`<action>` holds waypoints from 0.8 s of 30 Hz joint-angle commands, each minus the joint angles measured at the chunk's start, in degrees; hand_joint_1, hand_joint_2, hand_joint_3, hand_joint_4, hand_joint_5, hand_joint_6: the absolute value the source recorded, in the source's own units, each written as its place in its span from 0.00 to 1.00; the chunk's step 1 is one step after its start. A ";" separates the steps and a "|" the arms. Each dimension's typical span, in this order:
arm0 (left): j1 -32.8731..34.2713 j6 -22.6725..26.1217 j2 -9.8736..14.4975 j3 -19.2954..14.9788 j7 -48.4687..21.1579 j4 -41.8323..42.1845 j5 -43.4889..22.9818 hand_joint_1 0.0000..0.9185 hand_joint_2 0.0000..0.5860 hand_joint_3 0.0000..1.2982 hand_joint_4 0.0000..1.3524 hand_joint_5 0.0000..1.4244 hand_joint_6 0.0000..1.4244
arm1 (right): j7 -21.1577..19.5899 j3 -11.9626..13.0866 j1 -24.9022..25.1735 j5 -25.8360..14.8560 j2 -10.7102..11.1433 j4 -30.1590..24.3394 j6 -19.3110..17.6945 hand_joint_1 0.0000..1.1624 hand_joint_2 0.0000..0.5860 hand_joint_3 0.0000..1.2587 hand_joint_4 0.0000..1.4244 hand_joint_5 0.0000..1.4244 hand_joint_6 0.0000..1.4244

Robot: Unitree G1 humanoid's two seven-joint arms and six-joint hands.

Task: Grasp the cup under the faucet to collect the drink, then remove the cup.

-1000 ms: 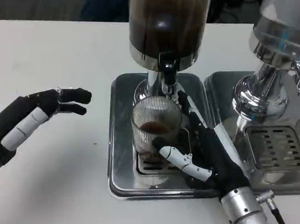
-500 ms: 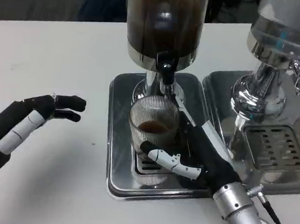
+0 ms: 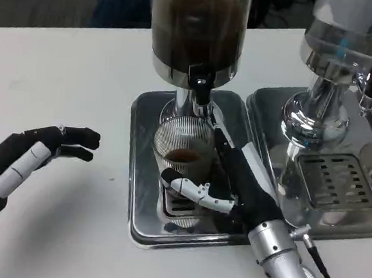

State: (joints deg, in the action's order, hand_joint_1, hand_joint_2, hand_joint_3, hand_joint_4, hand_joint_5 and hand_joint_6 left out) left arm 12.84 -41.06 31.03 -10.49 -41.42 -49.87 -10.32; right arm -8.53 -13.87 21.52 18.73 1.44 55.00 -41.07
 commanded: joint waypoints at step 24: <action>-2.82 0.57 1.78 -0.09 0.22 -0.93 1.81 0.00 0.22 0.33 0.28 0.29 0.17 | -22.68 -5.39 -1.93 9.76 -5.47 4.09 1.70 0.75 0.31 0.29 0.44 0.61 0.93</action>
State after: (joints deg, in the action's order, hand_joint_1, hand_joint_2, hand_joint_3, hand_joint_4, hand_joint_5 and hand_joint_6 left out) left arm 10.76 -40.97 31.75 -10.50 -41.43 -50.72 -8.89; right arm -28.34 -19.27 21.52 27.51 -4.50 58.47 -41.34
